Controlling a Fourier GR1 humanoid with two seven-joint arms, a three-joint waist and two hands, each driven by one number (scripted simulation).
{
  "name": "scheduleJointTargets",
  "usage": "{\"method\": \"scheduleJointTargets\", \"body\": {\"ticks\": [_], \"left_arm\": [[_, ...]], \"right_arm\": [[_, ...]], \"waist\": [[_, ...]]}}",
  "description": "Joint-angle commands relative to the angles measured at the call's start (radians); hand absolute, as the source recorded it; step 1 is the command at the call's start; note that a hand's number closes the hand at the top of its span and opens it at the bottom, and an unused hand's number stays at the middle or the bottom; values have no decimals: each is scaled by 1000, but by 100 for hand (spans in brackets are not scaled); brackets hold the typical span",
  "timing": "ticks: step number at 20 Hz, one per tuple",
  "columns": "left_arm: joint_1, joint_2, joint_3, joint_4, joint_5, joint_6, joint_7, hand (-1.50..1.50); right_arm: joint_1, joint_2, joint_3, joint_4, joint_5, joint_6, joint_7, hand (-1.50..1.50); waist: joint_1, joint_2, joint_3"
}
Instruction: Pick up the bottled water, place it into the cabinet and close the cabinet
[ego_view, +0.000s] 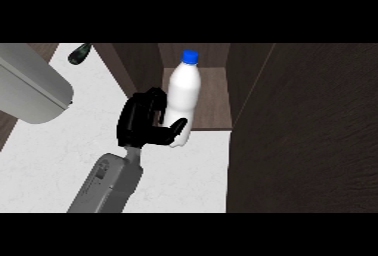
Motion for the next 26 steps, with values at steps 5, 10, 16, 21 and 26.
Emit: {"method": "scheduleJointTargets", "body": {"ticks": [5,10,16,21,26], "left_arm": [[-288,-1,-44,230,-77,181,-27,150],[-320,-1,-86,215,-131,307,35,150],[-402,35,-27,315,-158,339,19,150],[-485,0,-31,467,-187,388,14,150],[-582,39,65,722,-186,289,-126,150]], "right_arm": [[5,-26,-7,-13,-25,29,-13,-150],[4,-12,14,44,-1,29,-42,-150],[-35,-7,8,27,-33,29,-21,-150],[-29,-18,7,5,-42,15,27,-150],[-52,-44,-34,14,-64,34,22,-150]], "waist": [[-30,7,0],[-24,4,1],[-51,16,1],[-48,15,0],[-50,22,0]]}}
